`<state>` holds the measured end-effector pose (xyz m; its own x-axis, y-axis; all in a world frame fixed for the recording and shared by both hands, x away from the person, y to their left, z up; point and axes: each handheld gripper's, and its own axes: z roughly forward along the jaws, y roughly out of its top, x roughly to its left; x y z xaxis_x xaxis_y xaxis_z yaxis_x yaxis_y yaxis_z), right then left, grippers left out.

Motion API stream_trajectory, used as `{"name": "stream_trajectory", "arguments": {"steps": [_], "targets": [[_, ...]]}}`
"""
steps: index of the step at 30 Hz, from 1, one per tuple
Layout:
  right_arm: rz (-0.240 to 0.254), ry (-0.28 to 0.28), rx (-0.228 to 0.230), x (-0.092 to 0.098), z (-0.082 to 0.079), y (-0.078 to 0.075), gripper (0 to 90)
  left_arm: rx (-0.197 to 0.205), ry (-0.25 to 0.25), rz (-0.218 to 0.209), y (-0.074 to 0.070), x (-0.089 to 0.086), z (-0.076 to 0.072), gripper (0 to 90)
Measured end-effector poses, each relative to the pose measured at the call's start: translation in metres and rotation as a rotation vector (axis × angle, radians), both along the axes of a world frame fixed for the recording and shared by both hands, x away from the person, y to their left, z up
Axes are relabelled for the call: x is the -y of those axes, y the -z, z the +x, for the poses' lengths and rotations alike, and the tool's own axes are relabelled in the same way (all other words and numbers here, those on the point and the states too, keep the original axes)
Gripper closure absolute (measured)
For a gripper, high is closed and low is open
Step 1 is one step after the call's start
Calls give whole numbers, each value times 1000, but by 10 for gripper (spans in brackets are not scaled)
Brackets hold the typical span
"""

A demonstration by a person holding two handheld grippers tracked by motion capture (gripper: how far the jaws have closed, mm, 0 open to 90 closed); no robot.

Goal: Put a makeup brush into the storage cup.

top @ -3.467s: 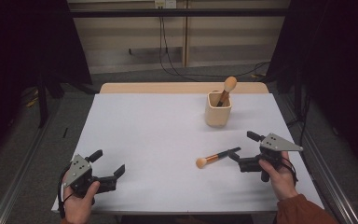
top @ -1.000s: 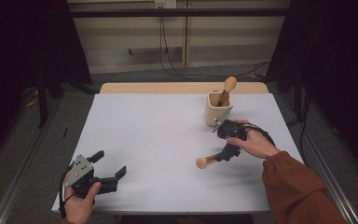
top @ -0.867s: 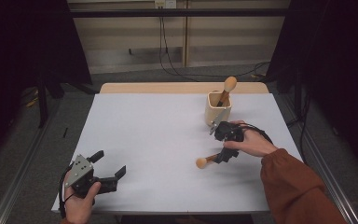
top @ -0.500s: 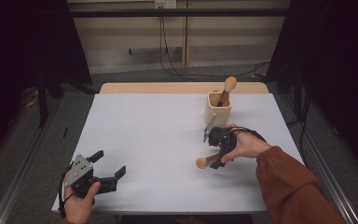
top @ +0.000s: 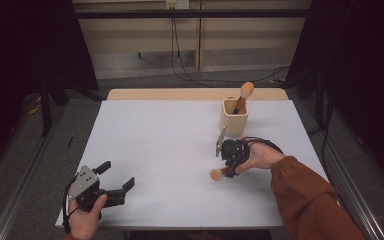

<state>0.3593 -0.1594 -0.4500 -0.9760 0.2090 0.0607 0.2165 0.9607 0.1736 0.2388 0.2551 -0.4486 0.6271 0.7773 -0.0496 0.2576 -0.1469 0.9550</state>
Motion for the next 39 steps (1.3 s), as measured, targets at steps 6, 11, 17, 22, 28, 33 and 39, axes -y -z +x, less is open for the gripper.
{"name": "stream_trajectory", "arguments": {"steps": [6, 11, 17, 22, 28, 33, 39], "targets": [[-39, -30, 23, -8, -2, -1, 618, 4, 7, 3, 0, 1, 0, 26], [-44, -45, 9, -10, -2, -1, 703, 3, 6, 6, 0, 1, 1, 26], [-46, -43, 11, -11, -3, -2, 744, 2, 7, 7, 0, 1, 1, 26], [-41, -37, 11, -10, -3, -2, 745, 3, 6, 8, 0, 1, 1, 26], [-28, -11, -3, -8, -1, -2, 745, 4, 11, 10, 0, 1, 1, 26], [-4, 7, 9, -5, 0, -9, 745, 3, 9, 9, 0, 1, 1, 26], [71, 78, 32, 7, 3, -23, 744, 5, 10, 15, 0, 1, 1, 26]]}}
